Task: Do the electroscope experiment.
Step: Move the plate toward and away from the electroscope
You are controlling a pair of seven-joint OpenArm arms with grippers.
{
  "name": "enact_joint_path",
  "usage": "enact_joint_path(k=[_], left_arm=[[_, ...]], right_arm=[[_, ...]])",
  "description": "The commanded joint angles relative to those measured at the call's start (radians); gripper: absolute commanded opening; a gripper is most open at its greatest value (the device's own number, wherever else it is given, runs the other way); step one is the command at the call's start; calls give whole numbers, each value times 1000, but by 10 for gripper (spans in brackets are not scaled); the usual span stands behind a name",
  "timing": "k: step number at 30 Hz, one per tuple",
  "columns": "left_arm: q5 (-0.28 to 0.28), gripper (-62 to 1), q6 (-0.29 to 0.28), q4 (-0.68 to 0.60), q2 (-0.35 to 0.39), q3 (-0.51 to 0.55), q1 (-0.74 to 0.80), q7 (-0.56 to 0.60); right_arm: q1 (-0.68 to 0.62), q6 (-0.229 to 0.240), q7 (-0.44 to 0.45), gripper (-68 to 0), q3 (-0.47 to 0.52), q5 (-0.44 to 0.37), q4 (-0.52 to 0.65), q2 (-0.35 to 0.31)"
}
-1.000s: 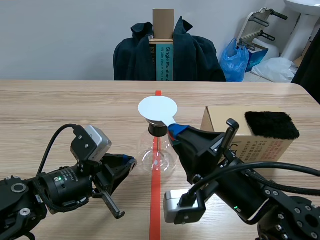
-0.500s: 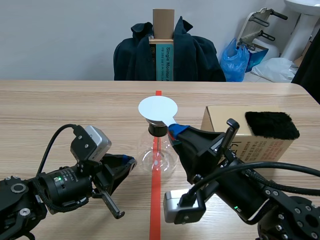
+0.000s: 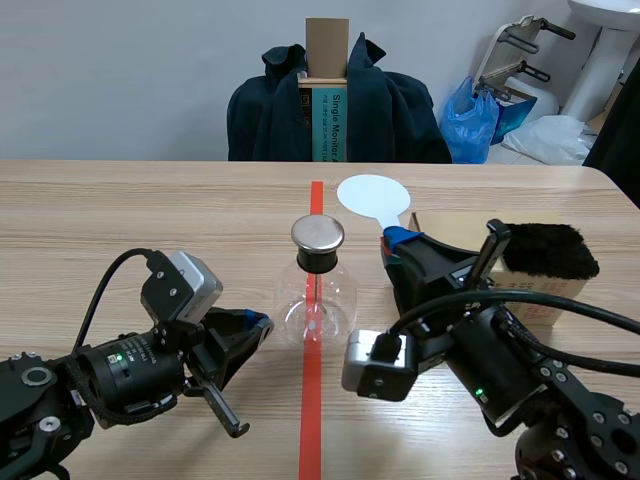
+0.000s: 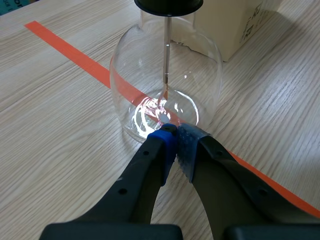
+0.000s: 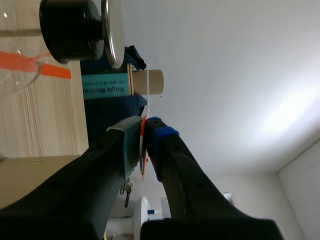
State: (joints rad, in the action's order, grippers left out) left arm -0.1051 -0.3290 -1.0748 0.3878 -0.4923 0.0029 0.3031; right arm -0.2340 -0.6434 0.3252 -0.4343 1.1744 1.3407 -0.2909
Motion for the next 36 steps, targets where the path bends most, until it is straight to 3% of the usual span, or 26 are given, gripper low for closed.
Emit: enact_joint_path(k=[1,7,12,27,36], left_arm=[[-5,-591,2,-18,-8,9,-3,13],[-5,-591,2,-18,-8,9,-3,13],[-5,-591,2,-18,-8,9,-3,13],[-5,-591,2,-18,-8,9,-3,13],[-5,-591,2,-18,-8,9,-3,13]], right_arm=[[1,-14,-24,-667,1,-8,27,-2],[1,-14,-114,-667,1,-8,27,-3],[1,-14,-127,-667,1,-8,27,-3],[1,-14,170,-667,1,-7,27,-2],[1,-8,240,-667,1,-7,27,-2]])
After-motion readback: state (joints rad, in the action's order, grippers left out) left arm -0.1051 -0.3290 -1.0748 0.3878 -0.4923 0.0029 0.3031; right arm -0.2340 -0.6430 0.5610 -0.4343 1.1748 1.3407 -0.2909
